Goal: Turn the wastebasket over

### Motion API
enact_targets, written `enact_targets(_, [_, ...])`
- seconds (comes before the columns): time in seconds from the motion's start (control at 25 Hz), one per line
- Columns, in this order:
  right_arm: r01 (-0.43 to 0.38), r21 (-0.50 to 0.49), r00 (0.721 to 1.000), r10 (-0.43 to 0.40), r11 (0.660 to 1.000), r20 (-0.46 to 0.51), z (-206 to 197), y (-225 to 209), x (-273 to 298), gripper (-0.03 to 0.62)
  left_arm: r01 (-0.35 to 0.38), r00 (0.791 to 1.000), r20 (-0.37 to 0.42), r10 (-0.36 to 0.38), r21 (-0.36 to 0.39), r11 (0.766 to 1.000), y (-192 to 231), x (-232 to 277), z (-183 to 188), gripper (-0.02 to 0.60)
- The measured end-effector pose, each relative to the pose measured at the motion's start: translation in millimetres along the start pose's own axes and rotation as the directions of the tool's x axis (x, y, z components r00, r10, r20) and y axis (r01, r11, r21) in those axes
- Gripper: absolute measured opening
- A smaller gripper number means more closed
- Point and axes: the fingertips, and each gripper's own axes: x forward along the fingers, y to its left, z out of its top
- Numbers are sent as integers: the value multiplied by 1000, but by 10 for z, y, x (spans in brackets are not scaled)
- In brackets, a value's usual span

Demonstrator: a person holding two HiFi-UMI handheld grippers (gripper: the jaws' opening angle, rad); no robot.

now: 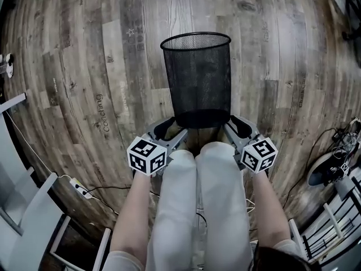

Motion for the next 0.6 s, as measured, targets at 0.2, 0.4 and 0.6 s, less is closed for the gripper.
enact_targets(0.2, [8,24,1000,-7,1000,-19,-285,-69,176,127,-18,999,-38,18,18,1000,181,92,-240,225])
enact_targets(0.4, [29,40,999,-27,999,-47,-455,-120,263,126,-25,996,-87,26,2,1000,279,163,-420,221])
enact_targets(0.6, [10,7,994,-9,1000,-113,-593,-92,339,126,-59,993,-101,53,-61,996,370,178,-568,216])
